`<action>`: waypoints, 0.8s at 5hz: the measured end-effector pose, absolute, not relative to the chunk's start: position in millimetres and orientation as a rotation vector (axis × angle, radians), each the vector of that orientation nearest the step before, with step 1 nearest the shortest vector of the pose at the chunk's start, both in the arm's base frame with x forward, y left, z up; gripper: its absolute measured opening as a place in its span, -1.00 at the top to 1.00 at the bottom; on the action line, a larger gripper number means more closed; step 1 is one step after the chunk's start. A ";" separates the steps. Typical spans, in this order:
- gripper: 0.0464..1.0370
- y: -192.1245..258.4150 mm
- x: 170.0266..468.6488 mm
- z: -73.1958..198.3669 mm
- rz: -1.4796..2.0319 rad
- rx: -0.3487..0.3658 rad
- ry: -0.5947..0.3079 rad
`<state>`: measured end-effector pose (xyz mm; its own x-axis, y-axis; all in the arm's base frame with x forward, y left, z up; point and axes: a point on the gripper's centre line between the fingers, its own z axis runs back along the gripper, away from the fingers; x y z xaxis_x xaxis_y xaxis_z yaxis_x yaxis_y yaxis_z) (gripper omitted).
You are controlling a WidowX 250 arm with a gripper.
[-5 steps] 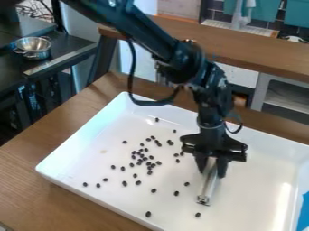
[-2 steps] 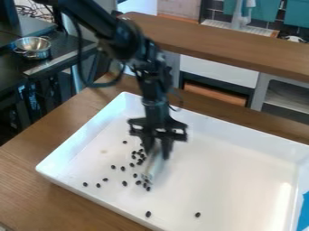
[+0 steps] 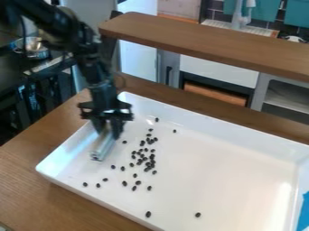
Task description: Sweep into pile
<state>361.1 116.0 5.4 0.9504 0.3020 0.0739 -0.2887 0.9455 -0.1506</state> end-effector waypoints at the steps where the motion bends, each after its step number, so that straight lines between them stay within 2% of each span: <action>1: 0.32 133.9 348.6 3.9 0.259 -0.159 -0.086; 2: 0.32 138.2 337.1 18.4 0.288 -0.288 -0.052; 3: 0.32 121.5 348.0 70.2 0.339 -0.430 -0.075; 4: 0.32 73.7 359.6 86.7 0.354 -0.477 -0.033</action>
<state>359.6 73.7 86.7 0.9386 0.3412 -0.0510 -0.3259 0.8287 -0.4550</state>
